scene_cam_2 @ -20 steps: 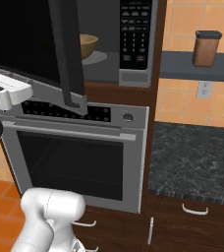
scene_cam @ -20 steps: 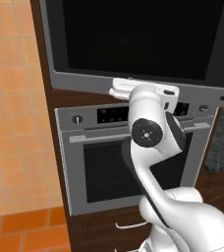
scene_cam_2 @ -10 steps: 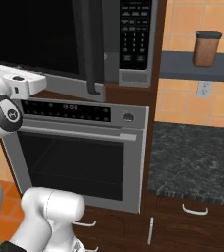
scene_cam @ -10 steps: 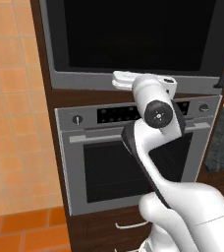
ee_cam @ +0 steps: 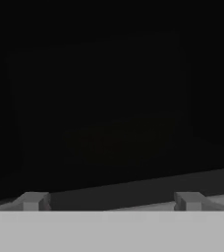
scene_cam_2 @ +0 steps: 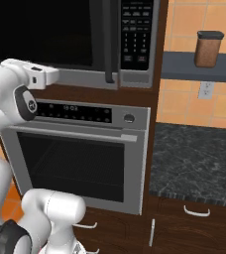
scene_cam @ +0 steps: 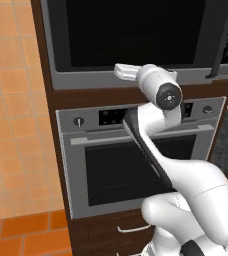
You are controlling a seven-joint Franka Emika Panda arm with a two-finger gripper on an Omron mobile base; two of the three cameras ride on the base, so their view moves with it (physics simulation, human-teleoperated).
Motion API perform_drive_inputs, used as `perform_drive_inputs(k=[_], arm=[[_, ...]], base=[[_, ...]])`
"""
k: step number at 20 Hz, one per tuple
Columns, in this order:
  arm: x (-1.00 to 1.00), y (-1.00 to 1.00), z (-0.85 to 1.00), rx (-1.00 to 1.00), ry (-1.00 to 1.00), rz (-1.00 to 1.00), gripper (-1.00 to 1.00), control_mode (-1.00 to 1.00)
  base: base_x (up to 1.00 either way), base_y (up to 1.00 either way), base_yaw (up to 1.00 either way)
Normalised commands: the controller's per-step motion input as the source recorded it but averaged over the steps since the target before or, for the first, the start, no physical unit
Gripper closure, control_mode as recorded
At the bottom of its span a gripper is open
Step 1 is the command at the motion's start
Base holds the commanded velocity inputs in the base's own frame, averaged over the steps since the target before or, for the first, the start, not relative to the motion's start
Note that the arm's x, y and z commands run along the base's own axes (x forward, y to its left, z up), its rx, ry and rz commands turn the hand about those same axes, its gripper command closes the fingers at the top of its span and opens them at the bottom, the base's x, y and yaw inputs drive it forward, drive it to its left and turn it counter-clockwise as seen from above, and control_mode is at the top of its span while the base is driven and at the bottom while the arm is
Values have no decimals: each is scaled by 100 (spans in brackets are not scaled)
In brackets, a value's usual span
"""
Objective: Open the microwave, place the bowl with waffle inside the microwave, then close the microwave door and turn it on.
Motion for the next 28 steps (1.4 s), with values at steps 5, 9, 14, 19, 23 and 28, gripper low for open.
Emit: perform_drive_inputs(k=[5,9,14,19,23,28], arm=[[34,0,1,1,3,8,-100,-100],[11,0,1,0,0,3,-100,-100],[-33,-14,19,0,0,0,-100,-100],[-81,-49,43,0,0,-2,-100,-100],[-93,-55,50,0,4,-3,-100,-100],[-100,-61,38,0,4,-1,-100,-100]], base=[[0,0,0],[0,0,0],[0,0,0],[0,0,0],[0,0,0],[0,0,0]])
